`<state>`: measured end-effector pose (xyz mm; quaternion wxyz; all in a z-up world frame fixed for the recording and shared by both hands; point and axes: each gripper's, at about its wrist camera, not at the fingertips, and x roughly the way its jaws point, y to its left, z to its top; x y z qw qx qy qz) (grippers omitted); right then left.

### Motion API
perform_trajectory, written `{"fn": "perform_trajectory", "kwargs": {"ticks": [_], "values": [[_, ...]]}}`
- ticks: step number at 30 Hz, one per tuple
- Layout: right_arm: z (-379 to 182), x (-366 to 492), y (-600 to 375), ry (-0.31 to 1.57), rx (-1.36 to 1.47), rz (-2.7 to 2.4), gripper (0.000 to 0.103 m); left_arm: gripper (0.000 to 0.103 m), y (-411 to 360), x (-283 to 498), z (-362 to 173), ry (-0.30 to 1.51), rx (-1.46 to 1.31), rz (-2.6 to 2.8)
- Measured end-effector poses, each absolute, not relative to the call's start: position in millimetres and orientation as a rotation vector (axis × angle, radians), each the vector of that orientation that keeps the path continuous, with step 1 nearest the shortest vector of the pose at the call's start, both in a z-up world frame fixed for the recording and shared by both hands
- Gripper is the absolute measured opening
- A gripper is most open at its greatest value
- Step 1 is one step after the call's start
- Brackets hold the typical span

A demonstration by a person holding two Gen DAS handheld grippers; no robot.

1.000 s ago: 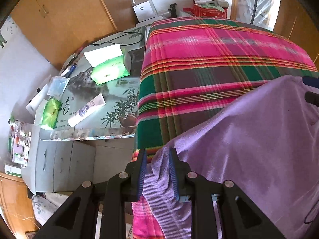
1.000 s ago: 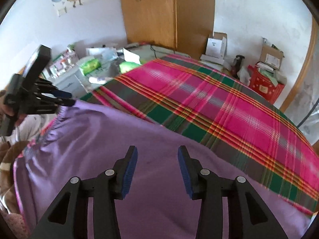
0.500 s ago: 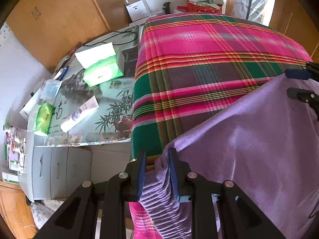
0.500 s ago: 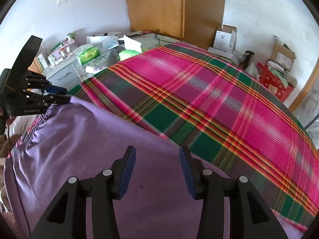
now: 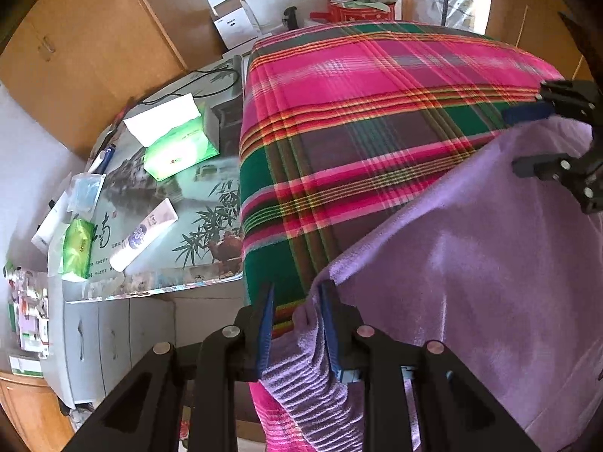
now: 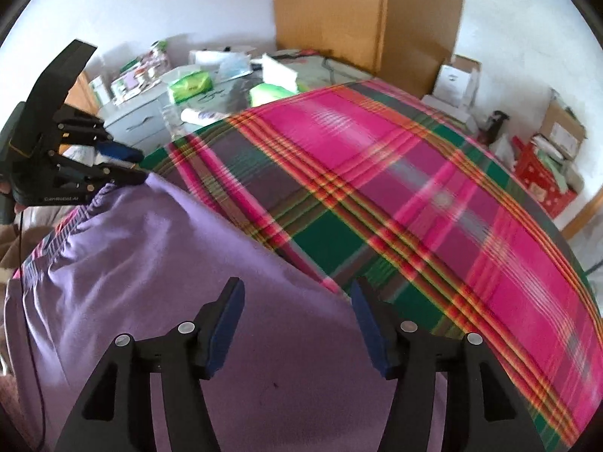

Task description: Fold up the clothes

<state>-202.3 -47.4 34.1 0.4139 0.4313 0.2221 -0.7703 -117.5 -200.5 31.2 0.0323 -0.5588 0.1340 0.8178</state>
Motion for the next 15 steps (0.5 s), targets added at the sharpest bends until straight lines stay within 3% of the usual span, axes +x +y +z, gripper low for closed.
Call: {"fn": "perform_trajectory", "kwargs": {"ticks": [15], "values": [[20,-203,-54,0.565,1.082,-1.889,0.061,0.036,-205,-111,30,0.455,-1.607,2.525]]}}
